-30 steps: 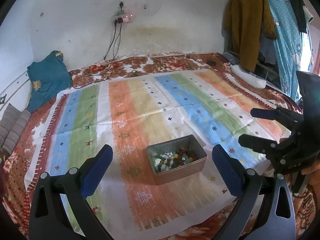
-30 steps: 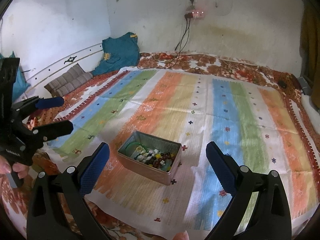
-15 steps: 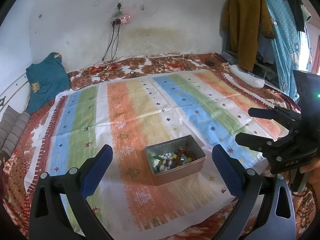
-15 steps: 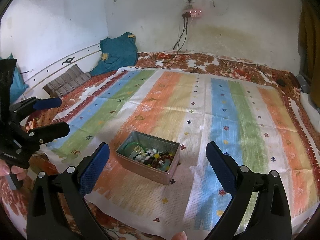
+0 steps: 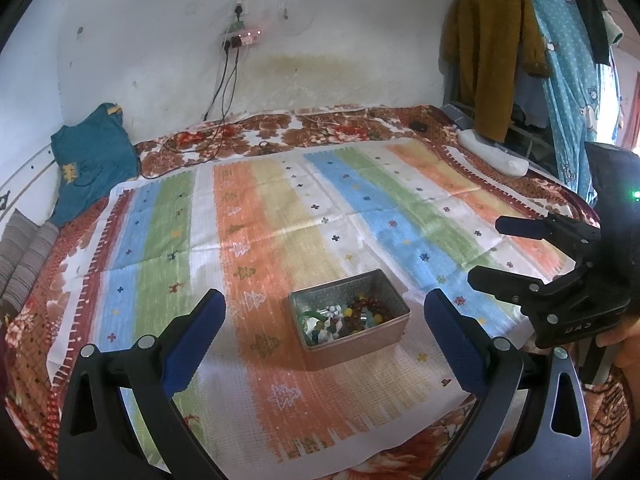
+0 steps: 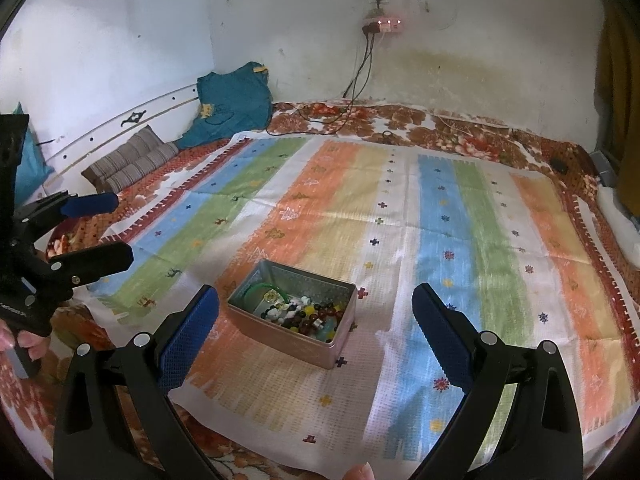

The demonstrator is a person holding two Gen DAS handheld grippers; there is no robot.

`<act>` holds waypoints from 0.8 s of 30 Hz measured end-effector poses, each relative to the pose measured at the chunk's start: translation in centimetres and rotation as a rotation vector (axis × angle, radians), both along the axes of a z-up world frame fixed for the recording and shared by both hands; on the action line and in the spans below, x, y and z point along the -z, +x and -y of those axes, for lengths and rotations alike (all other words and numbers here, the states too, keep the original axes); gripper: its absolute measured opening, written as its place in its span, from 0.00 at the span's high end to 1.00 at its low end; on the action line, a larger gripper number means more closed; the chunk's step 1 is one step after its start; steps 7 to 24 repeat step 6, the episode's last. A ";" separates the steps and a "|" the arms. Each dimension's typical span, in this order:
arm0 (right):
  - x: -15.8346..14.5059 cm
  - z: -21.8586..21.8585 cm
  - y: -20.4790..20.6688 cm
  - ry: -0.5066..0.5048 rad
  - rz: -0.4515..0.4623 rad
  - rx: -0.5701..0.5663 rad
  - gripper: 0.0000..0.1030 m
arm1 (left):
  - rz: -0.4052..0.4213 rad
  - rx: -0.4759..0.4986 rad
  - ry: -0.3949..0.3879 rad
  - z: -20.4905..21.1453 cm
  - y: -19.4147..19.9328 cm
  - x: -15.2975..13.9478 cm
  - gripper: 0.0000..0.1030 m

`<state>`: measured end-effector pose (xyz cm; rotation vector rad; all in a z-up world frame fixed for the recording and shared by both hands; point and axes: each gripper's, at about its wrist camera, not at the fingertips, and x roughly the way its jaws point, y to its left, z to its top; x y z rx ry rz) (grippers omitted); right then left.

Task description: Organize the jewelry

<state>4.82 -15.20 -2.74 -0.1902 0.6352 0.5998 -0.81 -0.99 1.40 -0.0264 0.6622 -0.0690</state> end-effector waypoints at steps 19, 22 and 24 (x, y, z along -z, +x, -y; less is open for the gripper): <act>0.0 0.1 0.1 -0.004 -0.006 0.002 0.05 | -0.006 -0.002 -0.005 -0.2 0.0 0.0 0.05; 0.0 0.1 0.1 -0.004 -0.006 0.002 0.05 | -0.006 -0.002 -0.005 -0.2 0.0 0.0 0.05; 0.0 0.1 0.1 -0.004 -0.006 0.002 0.05 | -0.006 -0.002 -0.005 -0.2 0.0 0.0 0.05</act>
